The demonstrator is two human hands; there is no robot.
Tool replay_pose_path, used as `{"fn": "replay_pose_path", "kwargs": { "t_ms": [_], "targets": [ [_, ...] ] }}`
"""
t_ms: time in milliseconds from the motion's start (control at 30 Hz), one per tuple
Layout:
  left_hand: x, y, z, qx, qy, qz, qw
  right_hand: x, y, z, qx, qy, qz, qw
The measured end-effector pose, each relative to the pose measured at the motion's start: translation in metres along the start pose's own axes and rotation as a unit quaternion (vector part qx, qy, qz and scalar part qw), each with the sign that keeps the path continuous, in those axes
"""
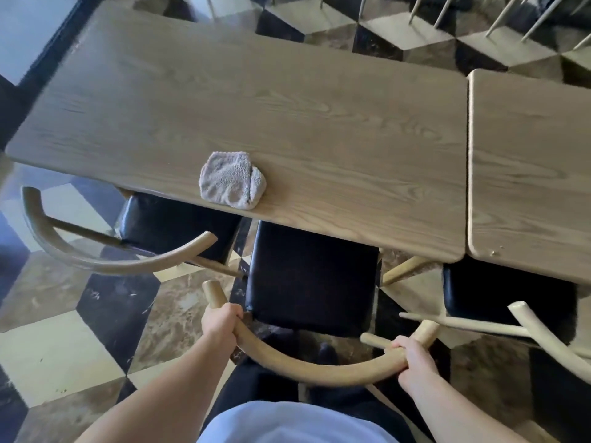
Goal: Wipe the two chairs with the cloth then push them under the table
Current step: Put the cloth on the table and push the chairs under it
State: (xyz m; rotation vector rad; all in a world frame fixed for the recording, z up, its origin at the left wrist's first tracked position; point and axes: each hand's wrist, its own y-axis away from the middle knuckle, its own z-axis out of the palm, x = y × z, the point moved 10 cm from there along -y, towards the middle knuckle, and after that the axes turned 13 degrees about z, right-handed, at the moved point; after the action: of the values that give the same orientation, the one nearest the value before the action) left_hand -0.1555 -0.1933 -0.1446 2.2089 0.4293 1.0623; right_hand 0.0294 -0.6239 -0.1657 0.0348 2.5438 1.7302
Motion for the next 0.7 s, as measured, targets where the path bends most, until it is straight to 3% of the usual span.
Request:
{"fn": "replay_pose_path", "kwargs": {
  "t_ms": [267,700],
  "targets": [
    [0.031,-0.038,0.020,-0.045,-0.008,-0.012,0.999,-0.019,0.007,0.033,-0.015,-0.047,0.001,0.999],
    [0.070,-0.047,0.055,-0.052,0.008,0.002,0.999,-0.060,0.009,0.052,-0.041,-0.060,0.015,0.997]
  ]
}}
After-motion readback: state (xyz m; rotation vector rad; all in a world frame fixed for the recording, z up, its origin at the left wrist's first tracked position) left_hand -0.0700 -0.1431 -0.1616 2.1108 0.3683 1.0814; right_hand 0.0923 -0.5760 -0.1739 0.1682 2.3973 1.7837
